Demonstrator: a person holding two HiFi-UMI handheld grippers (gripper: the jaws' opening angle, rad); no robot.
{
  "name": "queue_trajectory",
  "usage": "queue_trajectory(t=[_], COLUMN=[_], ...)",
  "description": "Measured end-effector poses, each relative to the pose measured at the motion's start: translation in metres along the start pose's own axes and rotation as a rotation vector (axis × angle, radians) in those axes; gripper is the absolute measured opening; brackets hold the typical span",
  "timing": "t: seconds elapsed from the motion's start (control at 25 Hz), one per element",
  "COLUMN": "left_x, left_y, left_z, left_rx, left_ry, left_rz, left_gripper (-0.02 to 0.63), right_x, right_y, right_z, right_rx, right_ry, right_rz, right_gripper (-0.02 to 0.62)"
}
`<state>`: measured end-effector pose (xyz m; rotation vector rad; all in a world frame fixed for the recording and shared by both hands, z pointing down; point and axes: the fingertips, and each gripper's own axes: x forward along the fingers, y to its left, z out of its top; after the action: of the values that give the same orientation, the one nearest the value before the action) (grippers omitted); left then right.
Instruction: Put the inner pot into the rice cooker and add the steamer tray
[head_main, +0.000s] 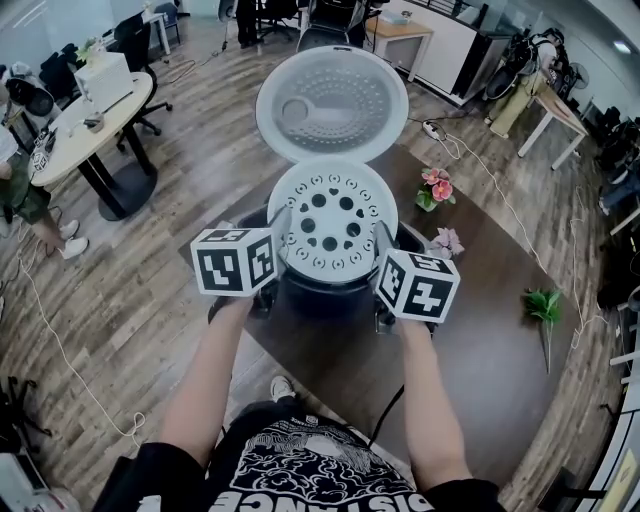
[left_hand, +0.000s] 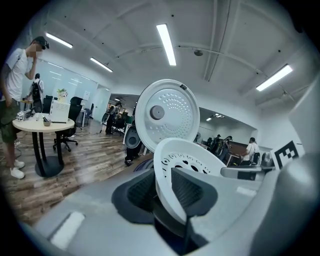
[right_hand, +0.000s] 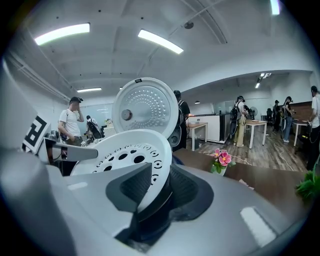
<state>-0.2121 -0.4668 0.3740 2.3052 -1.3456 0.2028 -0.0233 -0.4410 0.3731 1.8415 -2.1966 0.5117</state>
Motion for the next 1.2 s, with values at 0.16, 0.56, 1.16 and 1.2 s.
queue_trajectory(t=[0.16,0.56,1.16,1.2], left_x=[0.005,0.013,0.016,0.016], left_y=[-0.005,-0.001,0.001,0.001], left_z=[-0.008,-0.009,-0.016,-0.015], left_rx=[0.017,0.085,0.152,0.153], left_ry=[0.003,0.028,0.044,0.044], left_rz=[0.018,0.055,0.059,0.059], left_gripper=[0.101,0.122,0.138,0.138], right_x=[-0.001,0.007,0.010,0.010], right_y=[-0.006,-0.007,-0.007,-0.007], right_z=[-0.005,-0.001,-0.012,-0.012], right_rx=[-0.009,-0.133,-0.140,-0.140], right_ry=[0.004,0.024,0.042,0.042], right_rz=[-0.003,-0.050,-0.041,-0.038], right_gripper=[0.118,0.129,0.141,0.141])
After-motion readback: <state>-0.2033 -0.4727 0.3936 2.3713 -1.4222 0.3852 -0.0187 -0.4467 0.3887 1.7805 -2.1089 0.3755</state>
